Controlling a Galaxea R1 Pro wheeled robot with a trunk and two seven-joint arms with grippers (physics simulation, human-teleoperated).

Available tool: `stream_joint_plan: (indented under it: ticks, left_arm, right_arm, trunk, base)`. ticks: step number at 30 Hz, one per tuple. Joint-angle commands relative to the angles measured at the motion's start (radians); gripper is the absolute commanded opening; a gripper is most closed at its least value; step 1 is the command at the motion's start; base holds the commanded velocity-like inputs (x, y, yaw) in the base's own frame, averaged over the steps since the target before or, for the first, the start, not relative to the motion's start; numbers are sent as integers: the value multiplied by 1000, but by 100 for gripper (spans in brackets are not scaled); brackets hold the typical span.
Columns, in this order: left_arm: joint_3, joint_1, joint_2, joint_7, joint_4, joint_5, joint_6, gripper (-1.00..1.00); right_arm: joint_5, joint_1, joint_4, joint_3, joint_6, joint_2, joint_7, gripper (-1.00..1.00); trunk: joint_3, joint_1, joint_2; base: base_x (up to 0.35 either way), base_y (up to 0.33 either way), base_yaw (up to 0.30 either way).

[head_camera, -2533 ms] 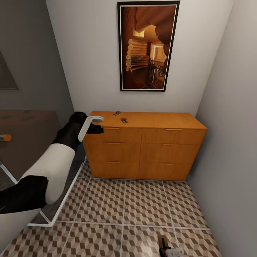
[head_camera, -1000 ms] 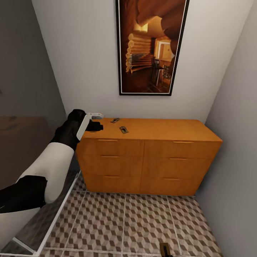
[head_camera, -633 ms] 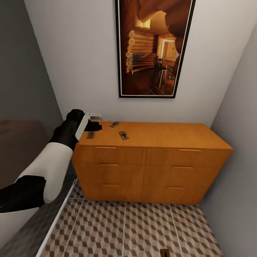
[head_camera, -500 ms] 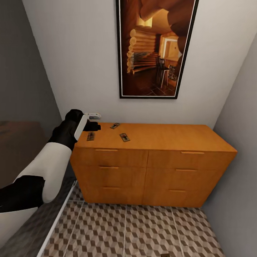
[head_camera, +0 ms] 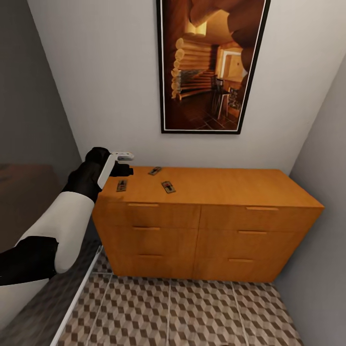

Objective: Take the four mousetraps from the cabinet in the bathroom and place them on the bathroom floor. Make sure all four end up on the same floor surface, and ensure that at least two of them are either under or directly next to the same bathroom sink.

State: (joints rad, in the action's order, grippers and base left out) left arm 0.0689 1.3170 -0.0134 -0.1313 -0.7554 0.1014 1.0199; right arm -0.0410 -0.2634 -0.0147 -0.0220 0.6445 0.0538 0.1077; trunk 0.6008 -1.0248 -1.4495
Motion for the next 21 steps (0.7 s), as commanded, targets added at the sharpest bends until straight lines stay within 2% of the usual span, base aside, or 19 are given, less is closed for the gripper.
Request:
stream_joint_plan:
  ticks: [1,21]
  left_arm:
    - [3,1,1,-10,-1,11,3,100]
    - [5,1,1,-10,5,11,3,100]
  right_arm:
    - [-2,-1,1,-1,3,0,2,-100]
    - [-2,0,0,-1,3,2,7,-100]
  trunk:
    - [1,0,0]
    - [1,0,0]
  base:
    - [121,0,0]
    - [93,0,0]
